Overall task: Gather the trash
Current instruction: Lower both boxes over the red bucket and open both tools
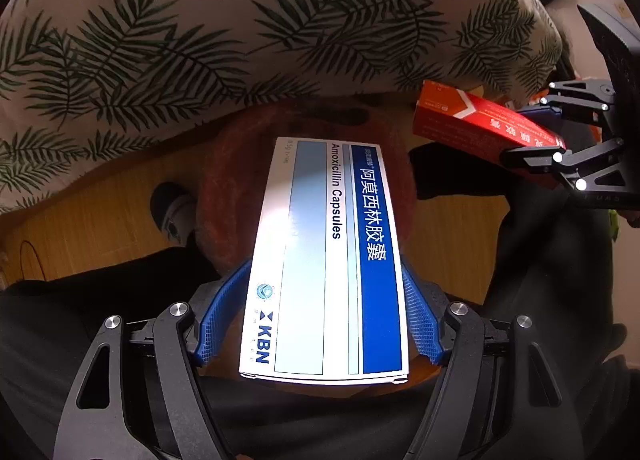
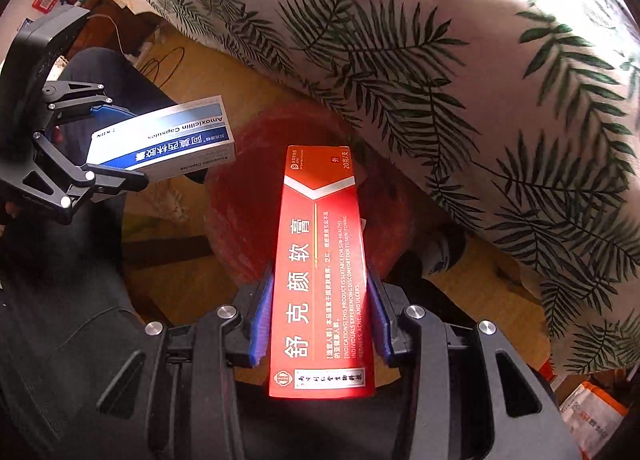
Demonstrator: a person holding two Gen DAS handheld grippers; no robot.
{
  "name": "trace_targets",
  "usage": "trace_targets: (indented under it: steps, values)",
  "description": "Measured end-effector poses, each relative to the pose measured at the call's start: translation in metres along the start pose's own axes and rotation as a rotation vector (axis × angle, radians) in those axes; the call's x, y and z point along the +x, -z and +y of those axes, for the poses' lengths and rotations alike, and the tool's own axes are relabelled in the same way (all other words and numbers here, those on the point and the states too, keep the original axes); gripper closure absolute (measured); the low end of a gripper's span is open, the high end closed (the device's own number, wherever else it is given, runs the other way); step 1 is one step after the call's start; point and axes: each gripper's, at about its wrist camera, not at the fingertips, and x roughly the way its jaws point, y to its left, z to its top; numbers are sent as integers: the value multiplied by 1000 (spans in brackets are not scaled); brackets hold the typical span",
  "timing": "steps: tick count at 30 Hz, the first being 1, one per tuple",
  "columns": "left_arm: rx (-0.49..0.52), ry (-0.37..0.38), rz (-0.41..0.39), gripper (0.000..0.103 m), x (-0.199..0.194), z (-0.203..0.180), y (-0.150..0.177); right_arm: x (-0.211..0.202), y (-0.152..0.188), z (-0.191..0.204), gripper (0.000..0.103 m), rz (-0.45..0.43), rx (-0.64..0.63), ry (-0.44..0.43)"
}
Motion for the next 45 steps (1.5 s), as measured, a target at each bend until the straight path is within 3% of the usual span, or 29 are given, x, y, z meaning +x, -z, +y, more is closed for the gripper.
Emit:
trace_targets:
  steps: [9, 15, 18, 19, 20, 24, 27, 32, 38, 41, 45]
  values:
    - [9, -13, 144, 31, 52, 9, -24, 53, -18, -6, 63, 121, -34, 20]
    - [-31, 29, 200, 32, 79, 23, -31, 81, -20, -13, 63, 170, -50, 26]
    - [-23, 42, 231, 23, 88, 24, -32, 87, -19, -16, 60, 187, -62, 8]
    - [-27, 22, 228, 7, 88, 25, -32, 86, -18, -19, 24, 192, -65, 16]
    - [-25, -1, 220, 6, 90, 28, -34, 85, -17, -20, 2, 193, -65, 29]
    - [-45, -22, 161, 6, 75, 32, -37, 68, -16, -24, 5, 124, -42, 21]
    - [-41, -39, 89, 6, 48, 32, -40, 37, -18, -31, 5, 30, 2, 41]
    - [-58, -6, -66, 6, -15, 30, -60, -32, -24, -54, 5, -164, 125, 31]
    - [-24, -20, -276, 6, -98, 23, -104, -104, -44, -76, 5, -386, 177, 87]
    - [-6, -36, -323, 6, -121, 18, -133, -125, -58, -84, 5, -460, 173, 149]
    - [-42, 10, -366, 6, -141, 27, -174, -139, -77, -102, 5, -528, 198, 168]
